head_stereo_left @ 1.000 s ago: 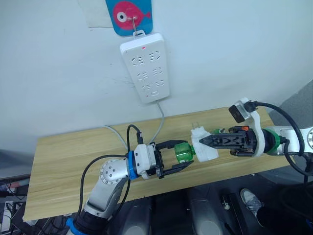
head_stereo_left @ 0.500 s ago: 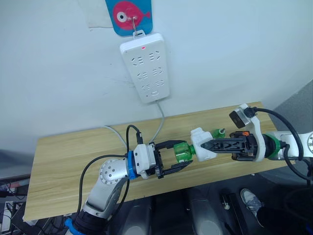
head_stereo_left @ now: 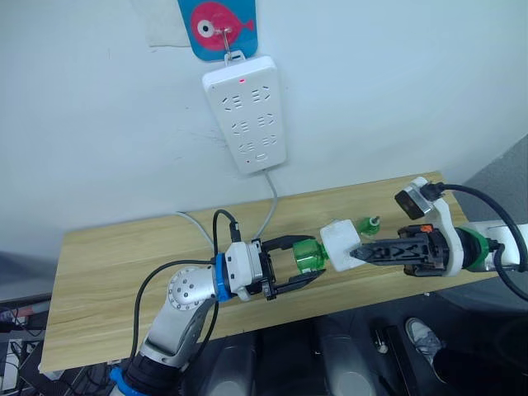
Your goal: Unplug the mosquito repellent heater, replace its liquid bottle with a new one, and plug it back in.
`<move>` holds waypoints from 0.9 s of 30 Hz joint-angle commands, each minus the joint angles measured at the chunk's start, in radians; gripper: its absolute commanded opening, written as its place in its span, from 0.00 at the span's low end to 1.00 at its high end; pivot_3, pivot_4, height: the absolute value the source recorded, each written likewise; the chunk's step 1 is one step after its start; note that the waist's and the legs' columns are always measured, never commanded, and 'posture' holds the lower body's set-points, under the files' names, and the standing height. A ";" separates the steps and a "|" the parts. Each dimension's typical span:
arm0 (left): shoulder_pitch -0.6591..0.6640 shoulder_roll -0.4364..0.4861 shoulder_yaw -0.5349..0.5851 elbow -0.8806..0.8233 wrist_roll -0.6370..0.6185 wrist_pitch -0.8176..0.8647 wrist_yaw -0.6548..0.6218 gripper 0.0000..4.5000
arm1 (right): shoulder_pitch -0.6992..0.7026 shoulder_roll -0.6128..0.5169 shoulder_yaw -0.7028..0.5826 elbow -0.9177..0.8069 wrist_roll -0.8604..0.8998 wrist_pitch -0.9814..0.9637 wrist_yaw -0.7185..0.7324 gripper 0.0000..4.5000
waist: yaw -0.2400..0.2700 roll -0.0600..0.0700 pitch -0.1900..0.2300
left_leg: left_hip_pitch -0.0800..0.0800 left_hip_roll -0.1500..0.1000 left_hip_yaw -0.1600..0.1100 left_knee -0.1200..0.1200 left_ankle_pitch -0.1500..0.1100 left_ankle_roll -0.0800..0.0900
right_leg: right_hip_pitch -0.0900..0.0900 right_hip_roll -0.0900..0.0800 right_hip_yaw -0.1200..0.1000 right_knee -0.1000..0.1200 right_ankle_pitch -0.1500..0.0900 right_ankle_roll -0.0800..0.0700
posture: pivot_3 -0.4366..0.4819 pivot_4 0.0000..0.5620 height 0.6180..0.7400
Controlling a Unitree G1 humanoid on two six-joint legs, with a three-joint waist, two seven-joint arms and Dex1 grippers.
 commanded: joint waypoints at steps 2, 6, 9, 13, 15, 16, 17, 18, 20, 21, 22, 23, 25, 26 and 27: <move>0.003 -0.004 0.002 -0.021 -0.005 0.001 0.010 0.50 | 0.025 -0.041 -0.004 -0.073 0.035 -0.015 0.058 1.00 | 0.001 0.000 0.000 | 0.000 0.000 0.000 0.000 0.000 0.000 | 0.000 0.000 0.000 0.000 0.000 0.000 | 0.39 0.60 1.00; -0.010 -0.006 0.008 -0.008 -0.007 0.004 0.015 0.50 | 0.053 -0.065 0.001 -0.111 0.035 -0.034 0.081 1.00 | 0.000 0.000 0.000 | 0.000 0.000 0.000 0.000 0.000 0.000 | 0.000 0.000 0.000 0.000 0.000 0.000 | 0.40 0.60 1.00; -0.016 -0.005 0.012 -0.004 -0.008 0.007 0.015 0.50 | 0.080 -0.097 -0.002 -0.140 0.035 -0.044 0.109 1.00 | 0.001 0.000 0.000 | 0.000 0.000 0.000 0.000 0.000 0.000 | 0.000 0.000 0.000 0.000 0.000 0.000 | 0.40 0.61 1.00; -0.023 -0.004 0.018 0.006 -0.008 0.004 0.013 0.50 | 0.150 -0.176 -0.035 -0.209 0.035 -0.049 0.146 1.00 | 0.002 0.000 0.000 | 0.000 0.000 0.000 0.000 0.000 0.000 | 0.000 0.000 -0.001 0.000 0.000 0.000 | 0.39 0.60 1.00; -0.029 -0.006 0.019 0.008 -0.007 0.005 0.015 0.50 | 0.203 -0.209 -0.062 -0.207 0.035 -0.053 0.145 1.00 | 0.004 0.000 0.000 | 0.000 0.000 0.000 0.000 0.000 0.000 | 0.000 0.000 -0.001 0.000 0.000 0.000 | 0.39 0.60 1.00; -0.029 -0.006 0.020 0.008 -0.007 0.005 0.015 0.50 | 0.225 -0.220 -0.075 -0.192 0.035 -0.059 0.134 0.96 | 0.005 0.000 0.000 | 0.000 0.000 0.000 0.000 0.000 0.000 | 0.000 0.000 -0.001 0.000 0.000 0.000 | 0.39 0.60 1.00; -0.029 -0.006 0.020 0.007 -0.007 0.005 0.014 0.50 | 0.242 -0.224 -0.087 -0.170 0.035 -0.067 0.116 0.92 | 0.006 0.000 0.000 | 0.000 0.000 0.000 0.000 0.000 0.000 | 0.000 0.000 0.000 0.000 0.000 0.000 | 0.39 0.60 1.00; -0.028 -0.005 0.020 0.005 -0.009 0.006 0.012 0.50 | 0.254 -0.224 -0.097 -0.151 0.030 -0.074 0.102 0.87 | 0.006 0.000 0.000 | 0.000 0.000 0.000 0.000 0.000 0.000 | 0.000 0.000 0.000 0.000 0.000 0.000 | 0.39 0.59 1.00; -0.025 -0.004 0.019 -0.002 -0.013 0.010 0.008 0.50 | 0.257 -0.208 -0.105 -0.101 0.002 -0.079 0.092 0.72 | 0.006 0.000 0.000 | 0.000 0.000 0.000 0.001 0.000 0.000 | 0.000 0.000 0.000 0.000 0.000 0.000 | 0.39 0.59 1.00; -0.023 -0.002 0.016 -0.009 -0.017 0.015 0.005 0.50 | 0.228 -0.171 -0.090 -0.050 -0.053 -0.090 0.089 0.62 | 0.006 0.000 0.000 | 0.000 0.000 0.001 0.001 0.000 0.000 | 0.000 0.000 0.000 0.000 0.000 0.000 | 0.39 0.58 1.00; -0.022 -0.001 0.014 -0.015 -0.021 0.020 0.001 0.50 | 0.193 -0.130 -0.073 -0.003 -0.105 -0.105 0.077 0.61 | 0.005 -0.001 0.000 | 0.000 0.000 0.001 0.000 0.000 0.000 | 0.000 0.000 0.000 0.000 0.000 0.000 | 0.39 0.58 1.00; -0.024 0.001 0.012 -0.018 -0.023 0.022 -0.002 0.50 | 0.157 -0.088 -0.059 0.039 -0.141 -0.119 0.061 0.60 | 0.003 -0.003 -0.002 | 0.000 0.000 0.000 0.000 0.000 0.000 | 0.000 0.000 0.000 0.000 0.000 0.000 | 0.39 0.57 1.00; -0.028 0.003 0.014 -0.016 -0.026 0.025 -0.008 0.50 | 0.087 -0.001 -0.048 0.111 -0.170 -0.127 0.011 0.46 | 0.002 -0.003 -0.002 | 0.001 0.000 0.002 0.001 0.000 0.000 | 0.001 0.000 0.001 0.000 0.000 0.001 | 0.39 0.57 1.00; -0.030 0.005 0.014 -0.015 -0.026 0.025 -0.012 0.50 | 0.056 0.041 -0.046 0.140 -0.186 -0.126 -0.010 0.37 | 0.003 -0.003 -0.002 | 0.001 0.000 0.002 0.001 0.000 0.000 | 0.001 0.000 0.001 0.000 0.001 0.001 | 0.39 0.57 1.00; -0.032 0.006 0.014 -0.014 -0.027 0.026 -0.015 0.50 | 0.029 0.077 -0.044 0.163 -0.203 -0.123 -0.023 0.30 | 0.003 -0.003 -0.002 | 0.001 0.000 0.002 0.001 0.000 0.000 | 0.000 0.000 0.001 0.000 0.001 0.001 | 0.39 0.57 1.00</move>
